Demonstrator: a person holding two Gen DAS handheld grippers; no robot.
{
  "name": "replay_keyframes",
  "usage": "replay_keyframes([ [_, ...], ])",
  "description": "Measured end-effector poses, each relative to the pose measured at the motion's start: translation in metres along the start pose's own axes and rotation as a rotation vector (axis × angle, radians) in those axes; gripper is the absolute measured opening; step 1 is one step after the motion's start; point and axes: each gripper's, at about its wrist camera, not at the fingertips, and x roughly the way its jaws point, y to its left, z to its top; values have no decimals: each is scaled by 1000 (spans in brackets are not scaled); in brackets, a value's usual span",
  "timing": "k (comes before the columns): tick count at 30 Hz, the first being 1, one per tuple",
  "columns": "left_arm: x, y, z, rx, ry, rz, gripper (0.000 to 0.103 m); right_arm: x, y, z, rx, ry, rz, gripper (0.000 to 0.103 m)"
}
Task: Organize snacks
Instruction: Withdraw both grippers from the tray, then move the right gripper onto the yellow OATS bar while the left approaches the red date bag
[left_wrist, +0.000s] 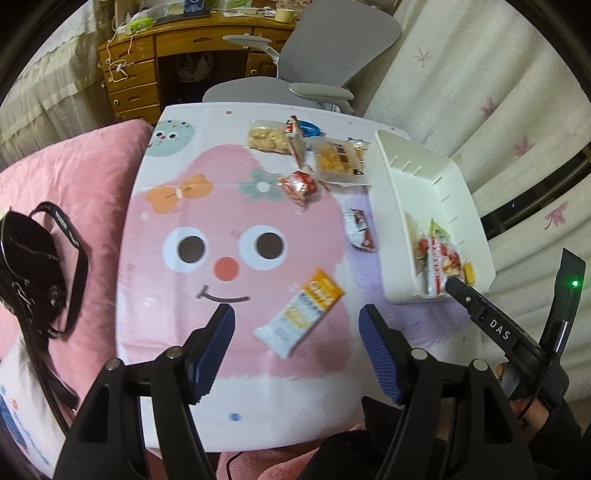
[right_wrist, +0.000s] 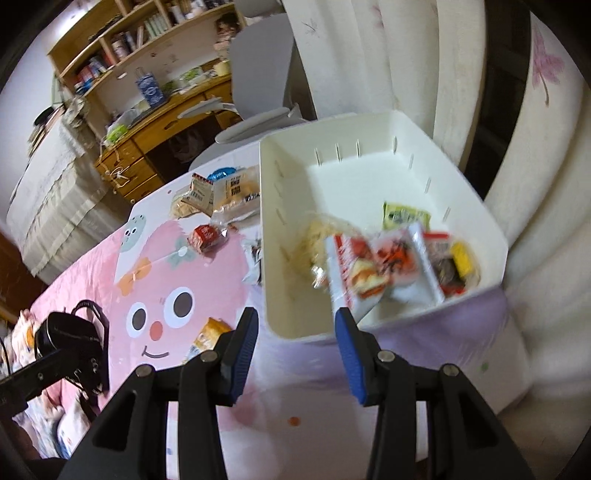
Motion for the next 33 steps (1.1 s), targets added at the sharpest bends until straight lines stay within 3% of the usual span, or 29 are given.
replay_keyframes([
  [9,3,43,21,99,37,-3,74,17,27,-23,242,110,26,44],
  [17,21,54,57,174,50,-15,78,44,50,-33,345,221,37,44],
  [33,105,33,129,256,135,3,80,123,96,-38,303,443,46,44],
])
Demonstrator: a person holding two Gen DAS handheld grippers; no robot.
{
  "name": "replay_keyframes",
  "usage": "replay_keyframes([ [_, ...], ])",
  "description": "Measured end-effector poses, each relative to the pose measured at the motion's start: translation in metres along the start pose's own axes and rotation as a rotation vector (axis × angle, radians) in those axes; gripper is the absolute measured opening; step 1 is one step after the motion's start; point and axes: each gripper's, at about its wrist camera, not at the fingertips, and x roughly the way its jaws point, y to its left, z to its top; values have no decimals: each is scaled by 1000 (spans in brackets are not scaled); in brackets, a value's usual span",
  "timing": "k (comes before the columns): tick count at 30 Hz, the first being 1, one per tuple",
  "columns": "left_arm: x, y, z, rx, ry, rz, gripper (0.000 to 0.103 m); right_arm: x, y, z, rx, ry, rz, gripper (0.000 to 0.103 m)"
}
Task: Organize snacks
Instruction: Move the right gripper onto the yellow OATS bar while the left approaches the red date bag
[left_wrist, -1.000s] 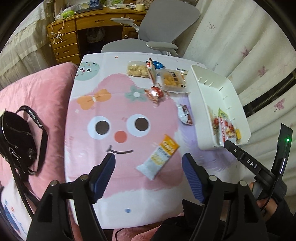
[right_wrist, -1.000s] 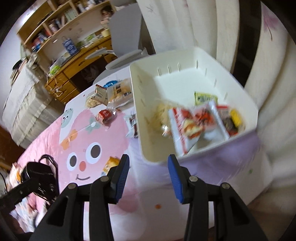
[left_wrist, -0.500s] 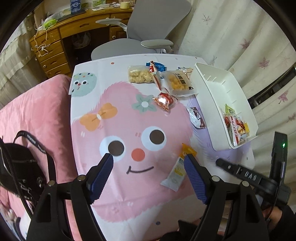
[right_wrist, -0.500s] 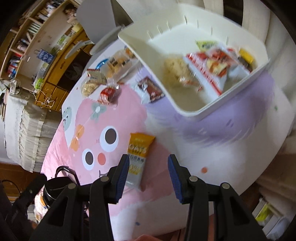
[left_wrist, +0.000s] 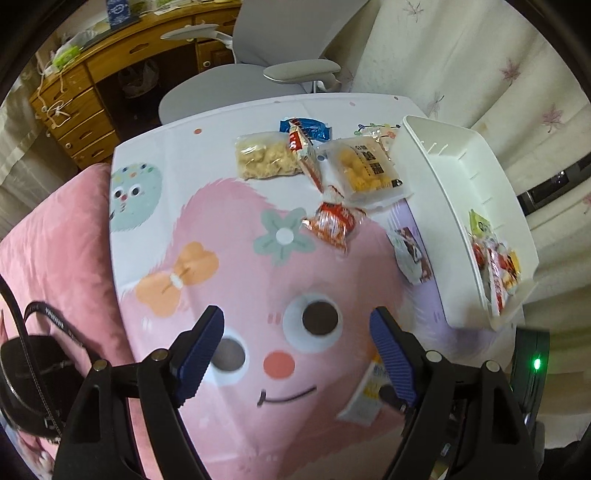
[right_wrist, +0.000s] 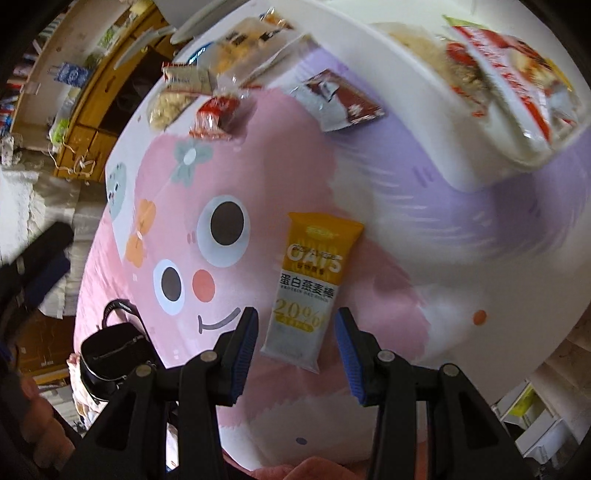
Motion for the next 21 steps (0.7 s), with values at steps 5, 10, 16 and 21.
replay_keyframes([
  [5,33,-4,27,18,17,-8,80,18,10,7,-45,54,-16,44],
  [10,60,-9,45,36,14,-30,80,26,19,12,-79,63,-47,44],
  [16,89,-14,63,41,12,-67,80,30,29,18,-125,63,-76,44],
  [21,112,-24,75,86,27,-67,80,32,36,20,-157,77,-130,44],
])
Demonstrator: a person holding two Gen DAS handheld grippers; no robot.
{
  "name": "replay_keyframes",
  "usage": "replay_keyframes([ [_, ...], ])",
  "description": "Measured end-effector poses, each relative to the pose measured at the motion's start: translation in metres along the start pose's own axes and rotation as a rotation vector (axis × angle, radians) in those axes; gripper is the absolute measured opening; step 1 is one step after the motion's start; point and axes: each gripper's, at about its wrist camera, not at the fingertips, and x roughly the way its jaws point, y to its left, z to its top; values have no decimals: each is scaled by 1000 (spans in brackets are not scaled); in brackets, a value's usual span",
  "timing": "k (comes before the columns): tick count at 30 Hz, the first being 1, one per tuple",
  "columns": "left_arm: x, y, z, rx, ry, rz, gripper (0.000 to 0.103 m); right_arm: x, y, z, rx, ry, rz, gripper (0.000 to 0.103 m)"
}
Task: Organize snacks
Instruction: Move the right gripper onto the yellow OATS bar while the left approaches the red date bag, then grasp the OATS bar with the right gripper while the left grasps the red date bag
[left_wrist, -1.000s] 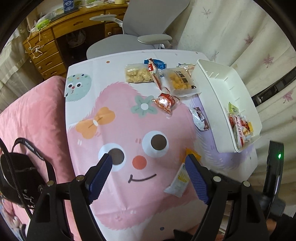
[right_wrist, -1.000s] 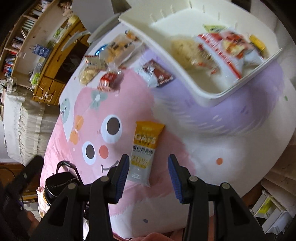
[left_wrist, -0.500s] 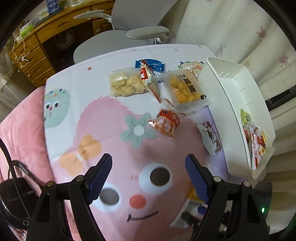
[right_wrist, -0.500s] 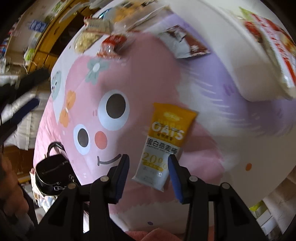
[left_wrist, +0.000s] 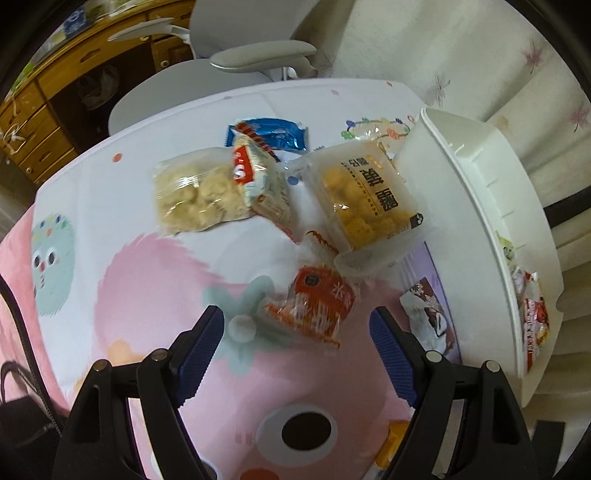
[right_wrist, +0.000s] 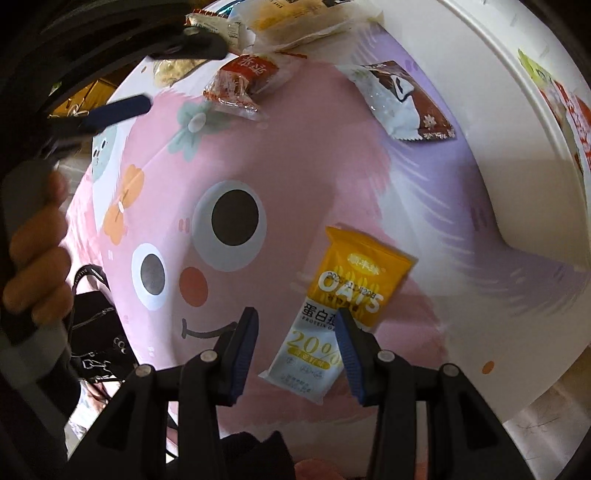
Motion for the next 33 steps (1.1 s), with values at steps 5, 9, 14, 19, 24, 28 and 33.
replay_keyframes([
  [5,21,-11,5,43,28,0,80,2,-1,3,15,11,-62,44],
  [9,33,-18,6,76,43,8,80,3,-11,4,56,27,-109,44],
  [14,46,-22,7,90,41,13,76,6,-23,3,101,57,-125,44],
  [19,52,-22,7,93,18,4,68,16,-36,-3,147,106,-113,44],
  [24,55,-29,4,115,-6,10,62,22,-44,-5,179,138,-98,44],
  [28,56,-33,3,125,-7,34,56,25,-39,-8,177,145,-86,41],
  [33,54,-31,-3,91,4,54,54,27,-46,-15,182,152,-73,39],
])
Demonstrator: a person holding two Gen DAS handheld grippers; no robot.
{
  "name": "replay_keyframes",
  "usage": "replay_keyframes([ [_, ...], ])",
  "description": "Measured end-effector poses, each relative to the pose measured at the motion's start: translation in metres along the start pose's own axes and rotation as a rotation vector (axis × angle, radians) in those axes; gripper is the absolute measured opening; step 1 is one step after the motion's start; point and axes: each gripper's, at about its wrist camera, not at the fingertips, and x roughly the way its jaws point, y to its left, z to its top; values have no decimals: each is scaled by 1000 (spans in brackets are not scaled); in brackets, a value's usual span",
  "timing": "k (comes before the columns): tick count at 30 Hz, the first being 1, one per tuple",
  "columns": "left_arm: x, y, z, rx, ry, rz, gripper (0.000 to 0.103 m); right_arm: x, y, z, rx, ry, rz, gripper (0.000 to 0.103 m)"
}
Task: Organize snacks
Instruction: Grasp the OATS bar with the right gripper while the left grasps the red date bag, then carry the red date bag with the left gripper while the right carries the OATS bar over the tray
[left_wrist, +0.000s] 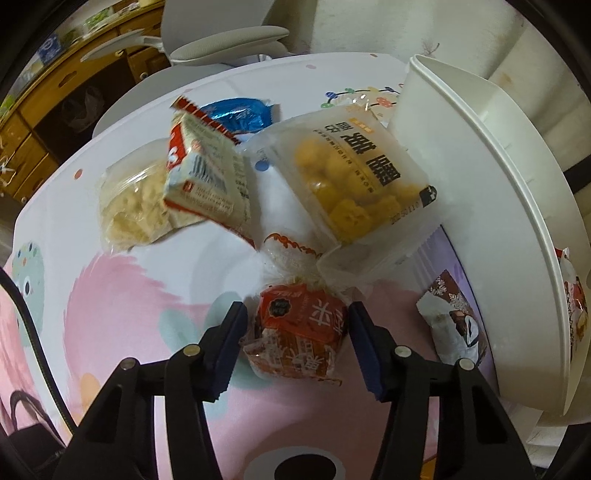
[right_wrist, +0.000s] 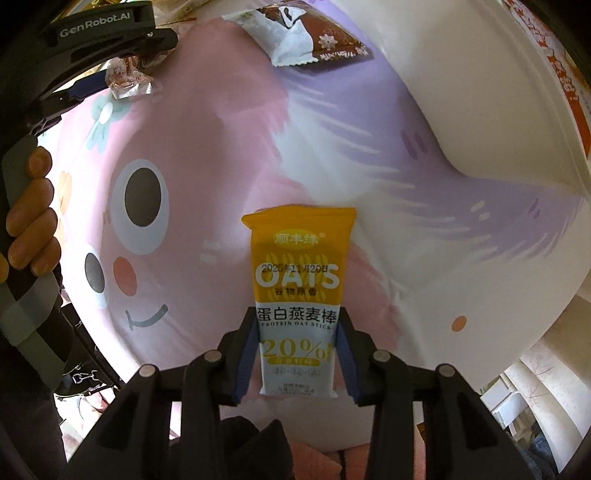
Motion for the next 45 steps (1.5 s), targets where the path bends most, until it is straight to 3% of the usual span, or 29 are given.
replay_keyframes([
  [6,-9,6,-22,-32,24,20,54,-1,-10,5,5,-9,12,39],
  [13,-38,13,-53,-78,35,31,54,-17,-16,-14,-24,-46,40,39],
  [25,-108,13,-135,-156,36,26,54,-70,-28,-50,-68,-201,93,39],
  [32,-145,-6,-174,-164,26,12,54,-90,-22,-80,-98,-287,112,39],
  [38,-173,-19,-181,-170,-4,6,54,-115,-32,-85,-129,-356,136,39],
  [45,-197,-49,-160,-189,-77,9,55,-140,-47,-69,-183,-417,171,39],
])
